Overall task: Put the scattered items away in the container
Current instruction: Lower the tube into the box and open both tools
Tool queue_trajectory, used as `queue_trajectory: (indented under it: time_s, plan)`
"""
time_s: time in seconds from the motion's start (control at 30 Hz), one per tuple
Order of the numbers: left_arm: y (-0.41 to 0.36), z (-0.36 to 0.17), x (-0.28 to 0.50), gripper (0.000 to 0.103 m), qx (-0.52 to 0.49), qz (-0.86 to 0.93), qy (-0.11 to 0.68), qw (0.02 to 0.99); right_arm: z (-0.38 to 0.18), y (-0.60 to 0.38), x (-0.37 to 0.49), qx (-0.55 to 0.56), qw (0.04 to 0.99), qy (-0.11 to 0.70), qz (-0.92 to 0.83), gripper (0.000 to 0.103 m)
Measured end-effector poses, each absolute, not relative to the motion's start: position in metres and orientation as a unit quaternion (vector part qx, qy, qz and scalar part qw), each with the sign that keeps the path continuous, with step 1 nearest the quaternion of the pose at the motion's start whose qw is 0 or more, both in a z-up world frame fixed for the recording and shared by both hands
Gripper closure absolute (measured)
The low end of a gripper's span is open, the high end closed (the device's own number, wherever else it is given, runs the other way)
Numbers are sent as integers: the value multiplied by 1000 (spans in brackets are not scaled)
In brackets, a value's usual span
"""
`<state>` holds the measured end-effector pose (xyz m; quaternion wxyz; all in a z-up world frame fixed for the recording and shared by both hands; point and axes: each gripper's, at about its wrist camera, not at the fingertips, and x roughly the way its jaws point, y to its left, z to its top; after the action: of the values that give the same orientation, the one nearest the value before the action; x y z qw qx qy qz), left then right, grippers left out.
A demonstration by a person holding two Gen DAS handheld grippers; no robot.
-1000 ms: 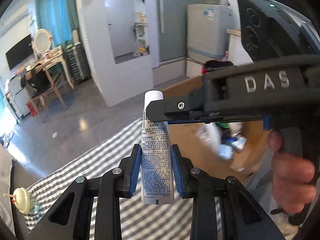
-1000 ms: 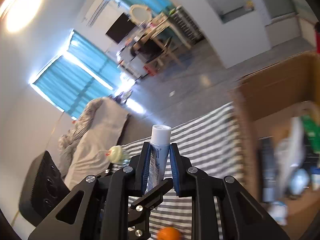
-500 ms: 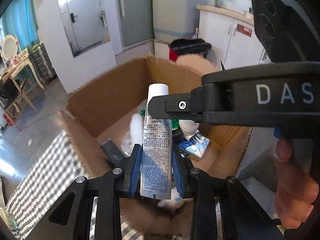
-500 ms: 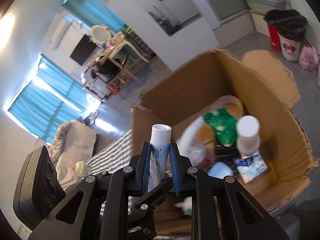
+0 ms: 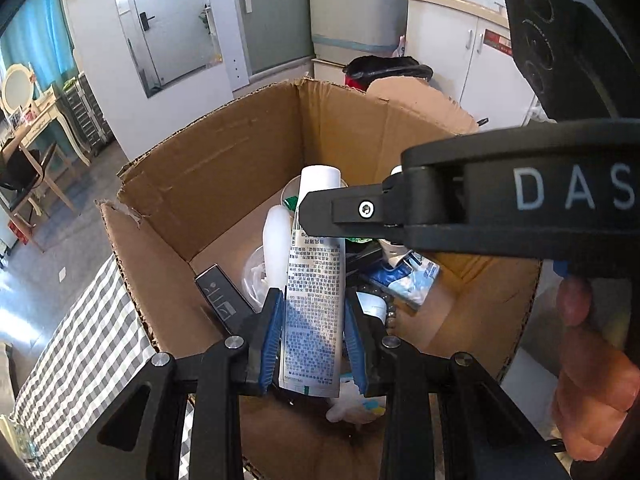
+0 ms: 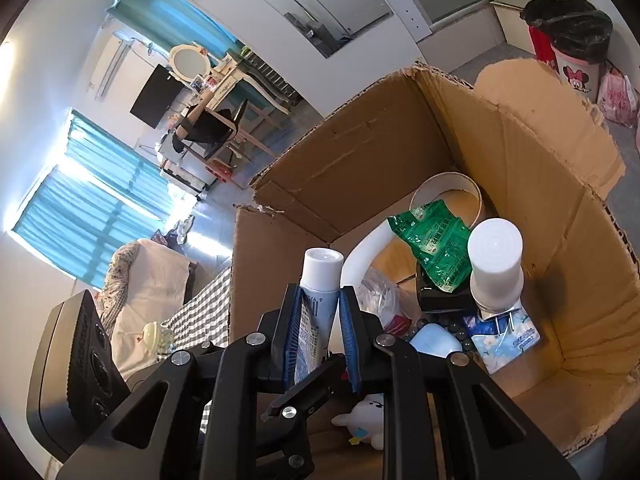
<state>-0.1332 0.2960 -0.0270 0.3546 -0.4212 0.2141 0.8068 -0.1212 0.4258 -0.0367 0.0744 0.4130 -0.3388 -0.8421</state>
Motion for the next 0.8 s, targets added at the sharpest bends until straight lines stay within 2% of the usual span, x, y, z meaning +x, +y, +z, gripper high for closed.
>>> queue_trajectory:
  time_s: [0.47,0.53,0.57,0.6,0.63,0.8]
  plan:
    - [296,-29,-128,71,-417,809,220,353,-31,429,-118,408,72,-333,-847,84]
    - [296,-26,-126,59,-412,811,221,353,-28,429,-115,404,66,-330,-851,81]
    - [295,-24,-126,38,-407,814,221,350,-27,430,-114,401,64,-332,-851,76]
    - [294,-22,-125,22,-401,819,221,346,-25,431,-112,398,61,-333,-852,65]
    - [293,-19,-124,19,-394,823,221,344,-23,432,-110,395,54,-329,-856,62]
    - [281,-7,-122,17,-389,830,207,341,-13,429,-106,390,43,-313,-865,62]
